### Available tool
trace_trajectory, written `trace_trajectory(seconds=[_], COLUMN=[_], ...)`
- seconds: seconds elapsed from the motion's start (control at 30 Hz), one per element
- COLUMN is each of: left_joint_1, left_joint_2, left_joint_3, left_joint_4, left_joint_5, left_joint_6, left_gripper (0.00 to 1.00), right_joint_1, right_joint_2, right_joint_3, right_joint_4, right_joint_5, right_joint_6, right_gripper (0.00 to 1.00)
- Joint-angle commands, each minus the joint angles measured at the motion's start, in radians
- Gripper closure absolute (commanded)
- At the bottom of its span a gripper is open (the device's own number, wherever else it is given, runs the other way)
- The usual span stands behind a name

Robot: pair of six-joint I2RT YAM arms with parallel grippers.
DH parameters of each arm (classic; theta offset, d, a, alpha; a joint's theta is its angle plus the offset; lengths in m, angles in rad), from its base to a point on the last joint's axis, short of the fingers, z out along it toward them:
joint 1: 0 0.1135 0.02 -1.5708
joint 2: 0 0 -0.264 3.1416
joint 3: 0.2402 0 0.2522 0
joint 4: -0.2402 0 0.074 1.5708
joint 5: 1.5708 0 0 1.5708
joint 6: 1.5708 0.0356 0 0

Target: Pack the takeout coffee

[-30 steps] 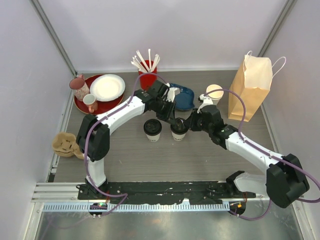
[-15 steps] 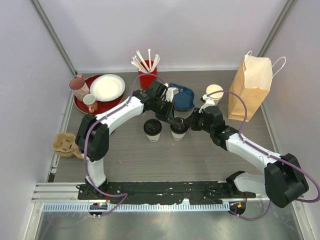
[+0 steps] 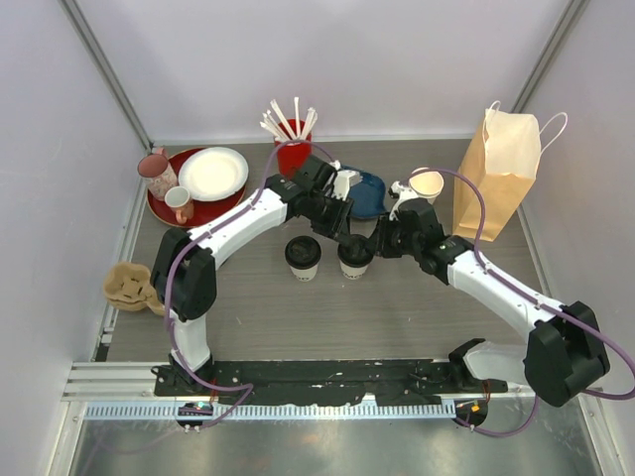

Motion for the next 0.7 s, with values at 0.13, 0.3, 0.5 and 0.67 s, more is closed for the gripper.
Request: trace_trajectory(seconds=[0.13,0.3,0.5,0.67], left_joint_1=[0.001,0.035,0.049,0.113], left_joint_2=[-0.027,-0.034,-0.04,-0.089], left_joint_3=[0.1,0.131,0.144,0.141], left_joint_4=[-0.041,-0.059,-0.087,-0.125], left_joint_5=[-0.022,-0.024,-0.012,0.002], left_joint_6=[0.039,0.055,0.082,0.12], left_gripper=[0.67,0.65,0.64,0.61], right_joint_1=[0.01,0.01,0.01,0.01], right_joint_2=[0.015,0.019,0.09,0.108], right_joint_3=[0.118,0.219,0.369,0.379], right_joint_4=[-0.133,-0.195,-0.274,-0.353], right_joint_5=[-0.018,-0.081,-0.223,-0.507], right_joint_6=[-0.097,-0.24,-0.407,-0.712], right_gripper=[0.53,0.29,0.22,0.23])
